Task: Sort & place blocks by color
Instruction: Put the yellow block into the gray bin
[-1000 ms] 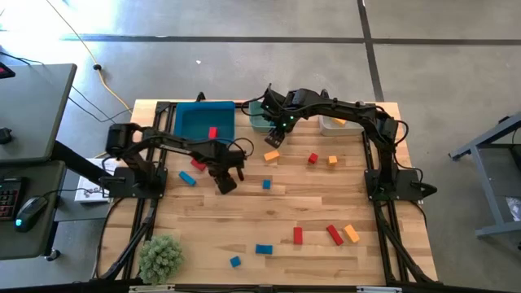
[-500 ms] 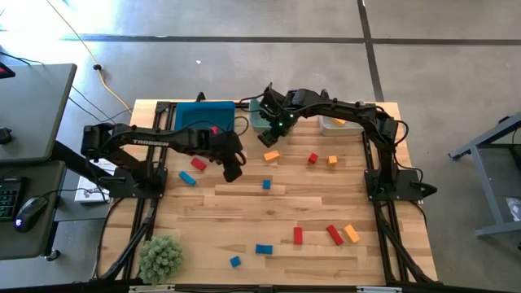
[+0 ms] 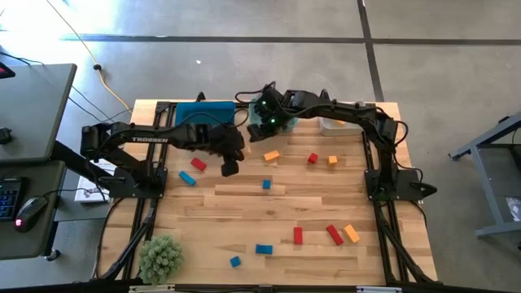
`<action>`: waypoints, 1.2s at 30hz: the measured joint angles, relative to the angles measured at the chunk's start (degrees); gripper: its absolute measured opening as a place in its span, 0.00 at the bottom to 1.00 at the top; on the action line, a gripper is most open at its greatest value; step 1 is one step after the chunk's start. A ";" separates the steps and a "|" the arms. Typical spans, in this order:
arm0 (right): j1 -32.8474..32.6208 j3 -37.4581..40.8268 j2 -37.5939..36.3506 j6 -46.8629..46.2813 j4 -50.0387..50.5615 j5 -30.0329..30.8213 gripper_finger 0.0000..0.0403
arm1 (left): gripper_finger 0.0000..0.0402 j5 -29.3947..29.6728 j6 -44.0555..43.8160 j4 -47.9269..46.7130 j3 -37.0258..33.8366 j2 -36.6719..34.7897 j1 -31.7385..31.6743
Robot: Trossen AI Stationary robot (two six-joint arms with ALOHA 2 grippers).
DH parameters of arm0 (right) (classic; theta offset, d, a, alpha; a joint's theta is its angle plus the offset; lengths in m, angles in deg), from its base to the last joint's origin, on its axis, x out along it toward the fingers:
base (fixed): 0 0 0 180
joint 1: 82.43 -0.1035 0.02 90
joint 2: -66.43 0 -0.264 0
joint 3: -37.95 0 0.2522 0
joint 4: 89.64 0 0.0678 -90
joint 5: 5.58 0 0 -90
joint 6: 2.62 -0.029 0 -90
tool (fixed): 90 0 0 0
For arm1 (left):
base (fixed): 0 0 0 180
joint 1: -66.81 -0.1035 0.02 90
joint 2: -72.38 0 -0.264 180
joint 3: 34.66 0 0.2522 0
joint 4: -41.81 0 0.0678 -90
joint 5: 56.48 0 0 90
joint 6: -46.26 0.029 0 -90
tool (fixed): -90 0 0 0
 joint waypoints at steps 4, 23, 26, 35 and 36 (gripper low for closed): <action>-0.75 0.00 0.00 -2.25 -0.78 0.06 0.48 | 0.24 -0.03 3.29 1.04 0.00 0.00 -0.80; -1.40 0.00 0.00 -4.28 -0.80 0.31 0.48 | 0.24 0.87 18.73 10.36 0.02 0.00 -2.16; -1.40 0.00 0.00 -4.28 -0.22 0.29 0.48 | 0.24 2.98 19.91 11.34 0.02 0.00 -2.16; -1.40 -0.01 -0.02 -4.48 -0.24 2.50 0.34 | 0.24 3.43 20.15 11.60 0.02 0.00 -2.00; -1.40 -0.02 -0.02 -4.48 -0.25 2.48 0.30 | 0.24 3.44 20.10 11.78 0.02 0.00 -1.98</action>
